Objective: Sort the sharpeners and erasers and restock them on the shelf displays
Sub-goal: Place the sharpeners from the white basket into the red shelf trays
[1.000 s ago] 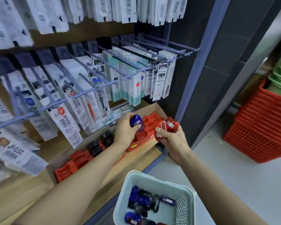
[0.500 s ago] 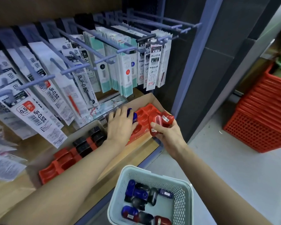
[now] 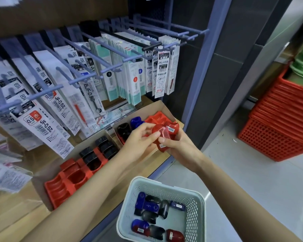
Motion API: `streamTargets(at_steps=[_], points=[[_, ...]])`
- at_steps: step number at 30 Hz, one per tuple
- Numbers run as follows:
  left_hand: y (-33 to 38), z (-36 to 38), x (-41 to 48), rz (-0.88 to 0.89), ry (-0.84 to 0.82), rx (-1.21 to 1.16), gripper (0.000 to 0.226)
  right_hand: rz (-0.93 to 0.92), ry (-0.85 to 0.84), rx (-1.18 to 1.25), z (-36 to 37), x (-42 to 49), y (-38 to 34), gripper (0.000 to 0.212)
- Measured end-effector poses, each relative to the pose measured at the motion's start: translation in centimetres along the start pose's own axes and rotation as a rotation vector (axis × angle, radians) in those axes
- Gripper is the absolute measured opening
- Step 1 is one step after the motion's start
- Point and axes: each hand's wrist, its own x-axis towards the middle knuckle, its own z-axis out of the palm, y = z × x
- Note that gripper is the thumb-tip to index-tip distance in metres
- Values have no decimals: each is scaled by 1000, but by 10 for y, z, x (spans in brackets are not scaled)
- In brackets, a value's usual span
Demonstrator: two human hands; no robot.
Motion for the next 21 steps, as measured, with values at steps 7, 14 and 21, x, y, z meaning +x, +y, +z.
streamTargets(at_steps=[7, 14, 21], points=[[-3, -22, -4, -141, 183, -288, 20, 41, 255, 14, 0, 23, -1, 38], [-16, -59, -12, -193, 487, -357, 19, -130, 237, -677, -8, 86, -16, 24], [-23, -62, -8, -204, 502, -389, 25, -288, 39, -1228, -9, 130, -15, 23]])
